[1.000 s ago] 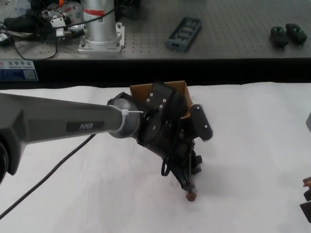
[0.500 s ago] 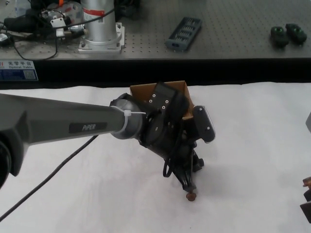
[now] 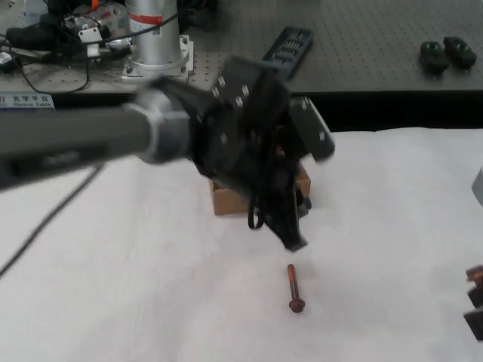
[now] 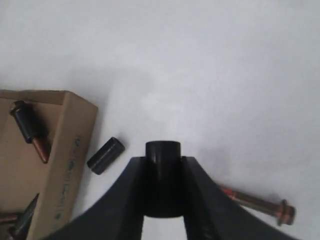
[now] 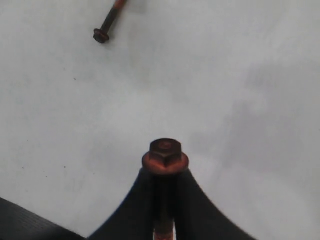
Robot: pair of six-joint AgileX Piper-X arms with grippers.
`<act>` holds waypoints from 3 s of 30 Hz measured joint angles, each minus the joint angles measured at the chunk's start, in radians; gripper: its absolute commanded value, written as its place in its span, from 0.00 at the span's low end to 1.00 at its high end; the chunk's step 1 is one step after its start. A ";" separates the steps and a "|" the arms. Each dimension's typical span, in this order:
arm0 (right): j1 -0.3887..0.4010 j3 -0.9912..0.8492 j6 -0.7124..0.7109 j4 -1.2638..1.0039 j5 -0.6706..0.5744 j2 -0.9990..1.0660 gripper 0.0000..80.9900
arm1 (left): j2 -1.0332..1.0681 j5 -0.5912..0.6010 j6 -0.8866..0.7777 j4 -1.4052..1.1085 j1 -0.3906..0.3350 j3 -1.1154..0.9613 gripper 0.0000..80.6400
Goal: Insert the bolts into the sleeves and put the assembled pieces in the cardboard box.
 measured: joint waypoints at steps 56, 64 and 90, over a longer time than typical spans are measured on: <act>0.000 0.000 0.675 -0.824 -0.485 0.171 0.03 | -0.642 0.383 -0.766 -0.401 0.000 0.567 0.01; 0.000 0.000 0.689 -0.826 -0.457 0.165 0.03 | -0.642 0.325 -0.766 -0.415 -0.002 0.567 0.01; -0.006 0.000 0.700 -0.817 -0.499 0.150 0.03 | -0.642 0.320 -0.766 -0.465 -0.002 0.573 0.01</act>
